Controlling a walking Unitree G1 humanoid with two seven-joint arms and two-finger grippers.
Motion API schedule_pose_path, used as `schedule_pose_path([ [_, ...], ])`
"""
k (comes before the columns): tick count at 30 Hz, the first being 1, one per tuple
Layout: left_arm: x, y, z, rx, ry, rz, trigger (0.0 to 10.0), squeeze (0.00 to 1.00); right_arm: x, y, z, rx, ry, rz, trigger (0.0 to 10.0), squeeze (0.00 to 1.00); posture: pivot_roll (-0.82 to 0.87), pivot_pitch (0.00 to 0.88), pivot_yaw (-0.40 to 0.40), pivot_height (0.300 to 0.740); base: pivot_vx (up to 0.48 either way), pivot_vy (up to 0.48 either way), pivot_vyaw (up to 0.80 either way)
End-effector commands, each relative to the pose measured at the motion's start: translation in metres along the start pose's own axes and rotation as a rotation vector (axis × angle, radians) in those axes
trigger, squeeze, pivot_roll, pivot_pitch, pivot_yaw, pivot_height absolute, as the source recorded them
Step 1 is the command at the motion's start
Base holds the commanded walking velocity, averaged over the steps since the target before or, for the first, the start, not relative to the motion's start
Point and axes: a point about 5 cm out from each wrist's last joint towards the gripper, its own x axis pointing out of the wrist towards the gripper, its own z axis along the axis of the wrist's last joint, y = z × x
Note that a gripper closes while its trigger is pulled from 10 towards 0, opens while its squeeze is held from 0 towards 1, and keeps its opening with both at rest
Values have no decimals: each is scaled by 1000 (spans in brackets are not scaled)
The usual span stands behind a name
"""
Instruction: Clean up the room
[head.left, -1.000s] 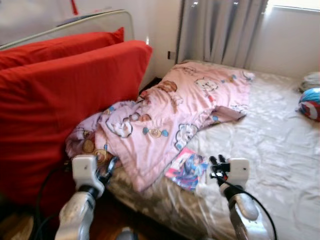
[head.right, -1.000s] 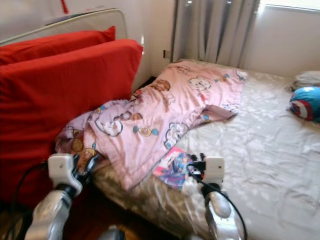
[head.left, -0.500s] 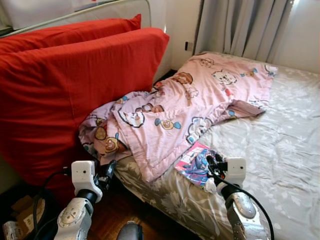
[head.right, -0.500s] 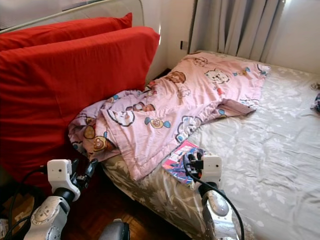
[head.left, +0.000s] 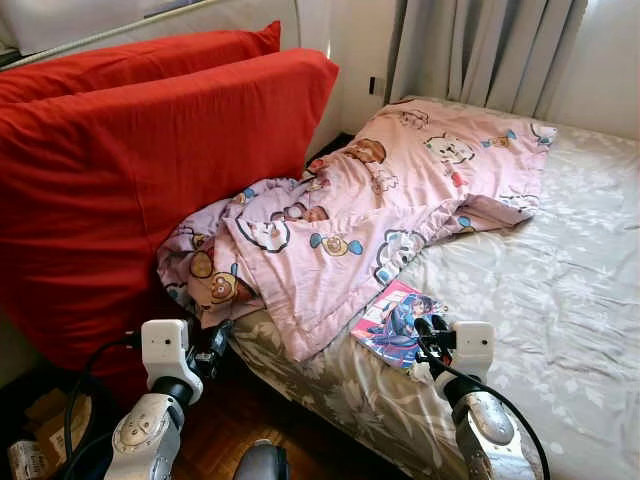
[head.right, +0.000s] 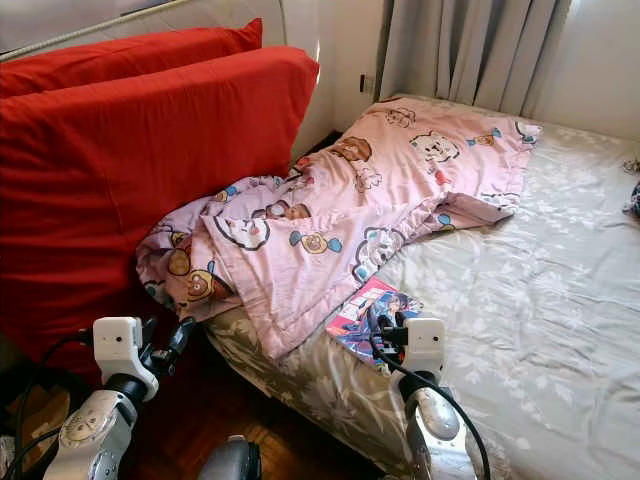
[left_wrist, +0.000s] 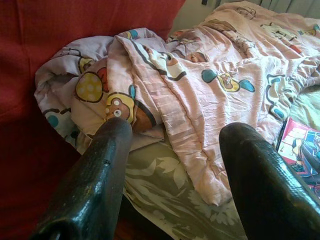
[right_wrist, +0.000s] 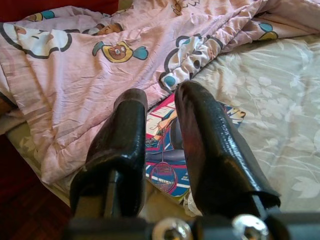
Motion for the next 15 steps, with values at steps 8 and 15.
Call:
schedule_pose_path([
  [8,3,-2,5,10,0,-10,10000,0,3,1,3,4,-4,5,10000,0,65,60,28,655,217,0,0],
  [15,1,0,6,12,-1,-5,10000,0,6,3,3,10,-4,5,10000,0,74,60,30,655,284,0,0],
])
